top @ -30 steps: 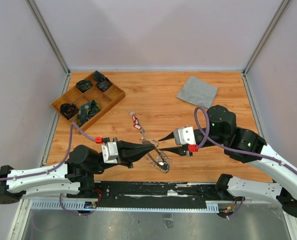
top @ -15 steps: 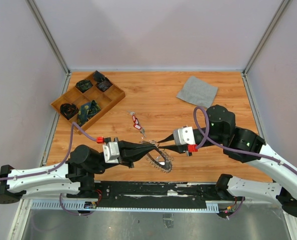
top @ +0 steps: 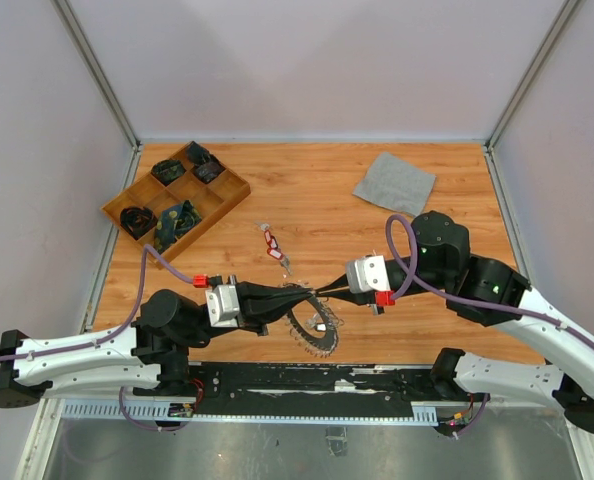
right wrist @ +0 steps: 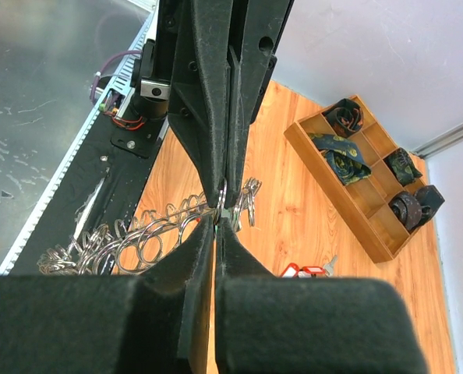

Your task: Put the keys on the keyring

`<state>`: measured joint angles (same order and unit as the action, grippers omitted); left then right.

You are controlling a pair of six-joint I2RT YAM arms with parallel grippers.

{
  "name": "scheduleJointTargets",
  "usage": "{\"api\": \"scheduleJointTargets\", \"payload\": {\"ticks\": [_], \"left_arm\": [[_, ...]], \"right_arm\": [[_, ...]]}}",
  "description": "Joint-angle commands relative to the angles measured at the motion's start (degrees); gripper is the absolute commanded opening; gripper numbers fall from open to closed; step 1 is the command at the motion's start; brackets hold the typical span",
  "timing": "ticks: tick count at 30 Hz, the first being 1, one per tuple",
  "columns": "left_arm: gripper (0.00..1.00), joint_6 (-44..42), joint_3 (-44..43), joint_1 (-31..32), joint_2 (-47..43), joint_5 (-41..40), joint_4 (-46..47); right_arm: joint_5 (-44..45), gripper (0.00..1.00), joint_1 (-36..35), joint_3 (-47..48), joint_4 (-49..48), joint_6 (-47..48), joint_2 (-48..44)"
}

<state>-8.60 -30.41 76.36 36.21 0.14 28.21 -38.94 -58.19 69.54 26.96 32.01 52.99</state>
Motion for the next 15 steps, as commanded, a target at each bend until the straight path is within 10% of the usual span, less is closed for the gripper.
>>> {"api": "scheduleJointTargets", "payload": {"ticks": [1,15], "left_arm": [[0.01,-0.33,-1.5,0.37,-0.39,4.02,3.31],[0.01,-1.11,-2.13,0.38,-0.46,1.55,0.66]], "right_arm": [[4.12,0.01,-0.69,0.12,-0.65,0.6,-0.79],[4.75,0.01,-0.7,4.49,3.88,-0.72,0.17]]}}
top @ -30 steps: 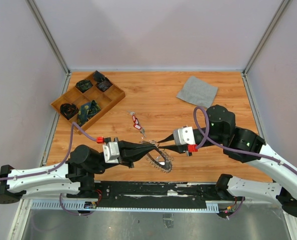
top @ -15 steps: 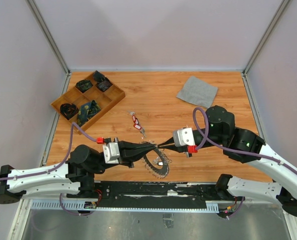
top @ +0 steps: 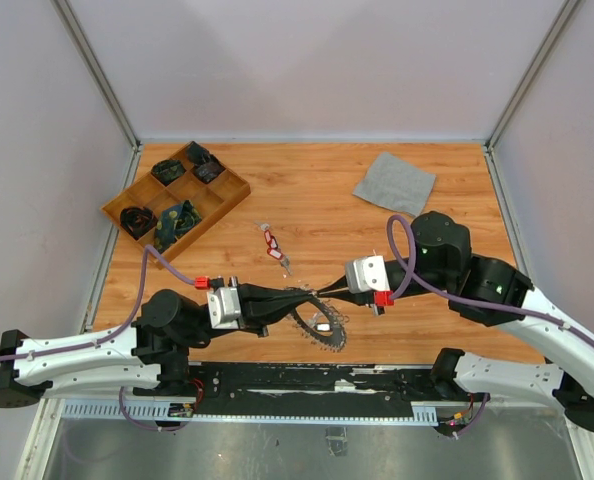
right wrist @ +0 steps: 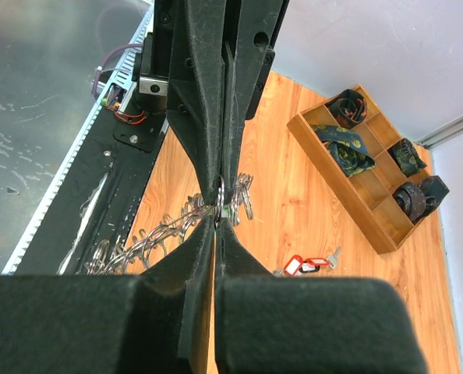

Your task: Put the keys on the keyring

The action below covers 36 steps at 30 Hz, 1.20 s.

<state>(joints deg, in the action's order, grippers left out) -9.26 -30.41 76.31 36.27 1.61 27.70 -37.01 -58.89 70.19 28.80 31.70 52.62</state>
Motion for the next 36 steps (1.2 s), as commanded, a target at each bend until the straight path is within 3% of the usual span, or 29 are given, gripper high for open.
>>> {"api": "scheduleJointTargets", "payload": {"ticks": [1,8,18,28,30,32,36], "left_arm": [[0.01,-0.68,-2.43,0.42,-0.38,-0.24,0.6],[0.02,-2.13,-4.48,0.43,1.08,-2.19,-2.97],[0.06,-2.1,-4.92,0.42,2.05,-2.84,-3.4],[0.19,-1.8,-5.23,0.42,2.7,-3.91,-3.45],[0.15,-1.76,-5.36,0.46,2.94,-4.36,-3.45],[0.02,-1.87,-5.43,0.42,3.17,-4.96,-3.41],[0.01,-1.65,-5.21,0.42,3.19,-5.7,-3.2]], "right_arm": [[3.19,0.01,0.01,4.71,3.41,-0.39,1.15],[4.95,0.0,0.01,9.7,10.8,-0.02,5.08],[5.46,0.0,-0.08,10.05,11.35,0.0,5.39],[5.3,0.01,-0.25,9.9,11.15,-0.06,5.39],[5.26,0.01,-0.34,9.93,11.03,-0.07,5.39],[5.18,0.01,-0.44,9.83,10.94,-0.15,5.38],[5.0,0.01,-0.52,9.75,10.68,-0.15,5.23]]}}
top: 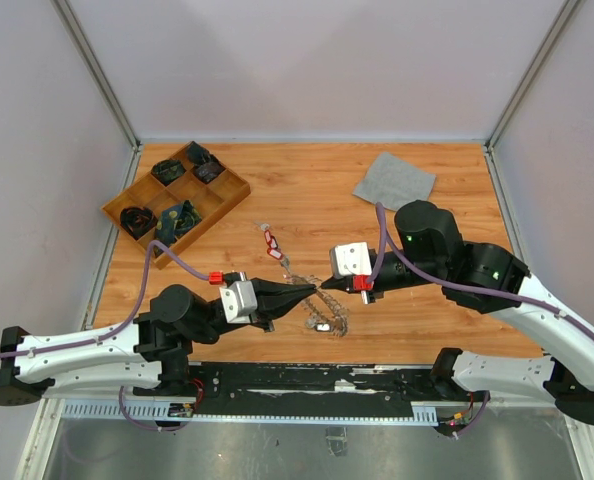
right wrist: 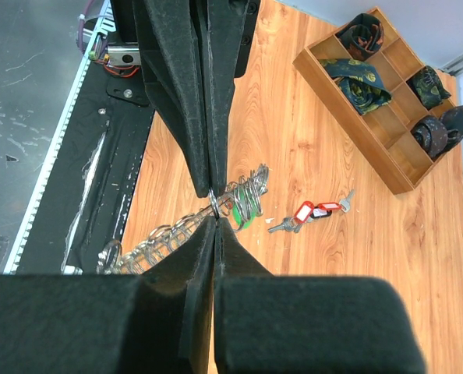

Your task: Put the keys on the keyring

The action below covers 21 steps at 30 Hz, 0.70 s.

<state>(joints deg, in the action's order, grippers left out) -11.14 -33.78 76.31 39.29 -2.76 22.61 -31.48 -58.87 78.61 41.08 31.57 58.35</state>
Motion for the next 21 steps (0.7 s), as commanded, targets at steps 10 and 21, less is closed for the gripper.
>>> {"api": "scheduleJointTargets", "payload": {"ticks": [10,21], "left_arm": [[0.01,0.3,-1.18,0.42,-0.17,-2.99,2.72],[0.01,-0.46,-0.74,0.42,-1.31,-1.0,2.79]], "right_arm": [[-0.02,0.01,-0.54,0.7,-2.48,-0.11,-1.18],[1.88,0.27,-0.54,-3.0,-5.1,-0.2,-3.92]]}}
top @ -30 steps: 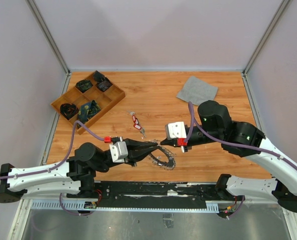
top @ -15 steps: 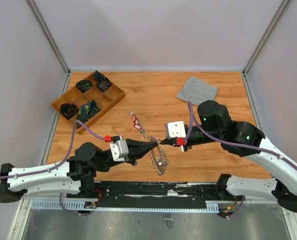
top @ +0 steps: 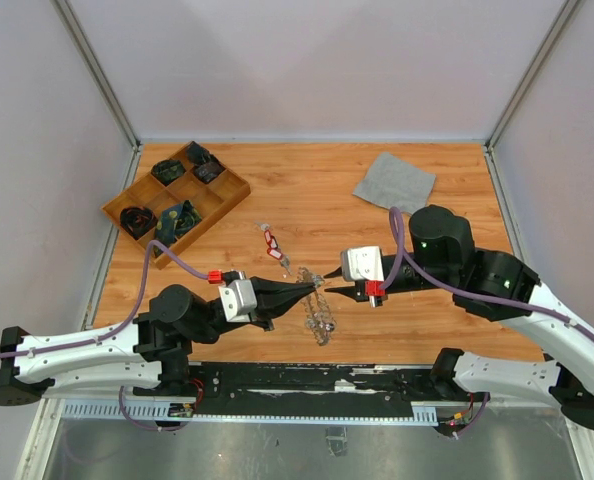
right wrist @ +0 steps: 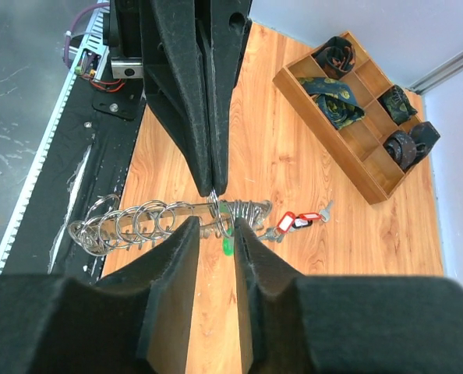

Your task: Put the keys on the keyring

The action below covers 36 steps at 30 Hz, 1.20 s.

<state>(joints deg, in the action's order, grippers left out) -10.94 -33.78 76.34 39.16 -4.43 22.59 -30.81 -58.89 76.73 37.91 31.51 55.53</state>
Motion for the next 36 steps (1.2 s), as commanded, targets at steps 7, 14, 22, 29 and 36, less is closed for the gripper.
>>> {"api": "scheduleJointTargets", "payload": {"ticks": [7,14,22,29,36], "left_arm": [[0.01,-0.93,-0.59,0.39,-1.45,2.56,2.68],[0.01,-1.09,-0.67,0.39,-1.58,3.37,2.2],[0.0,-1.25,-0.67,0.39,-1.72,3.37,2.28],[0.01,-0.84,-0.51,0.39,-2.51,1.41,2.16],[0.39,0.24,0.86,0.39,-5.01,0.78,1.98]], "right_arm": [[-1.41,0.32,-0.52,-1.19,-3.3,-0.91,-0.03],[-4.17,0.29,-0.57,-1.1,-3.98,-1.34,1.4],[-5.88,0.09,-0.56,-0.72,-2.82,-1.54,2.2],[-4.39,0.01,-0.61,-0.36,-2.56,-1.62,1.62],[-2.72,0.0,-0.61,0.45,-2.58,-0.93,0.64]]}}
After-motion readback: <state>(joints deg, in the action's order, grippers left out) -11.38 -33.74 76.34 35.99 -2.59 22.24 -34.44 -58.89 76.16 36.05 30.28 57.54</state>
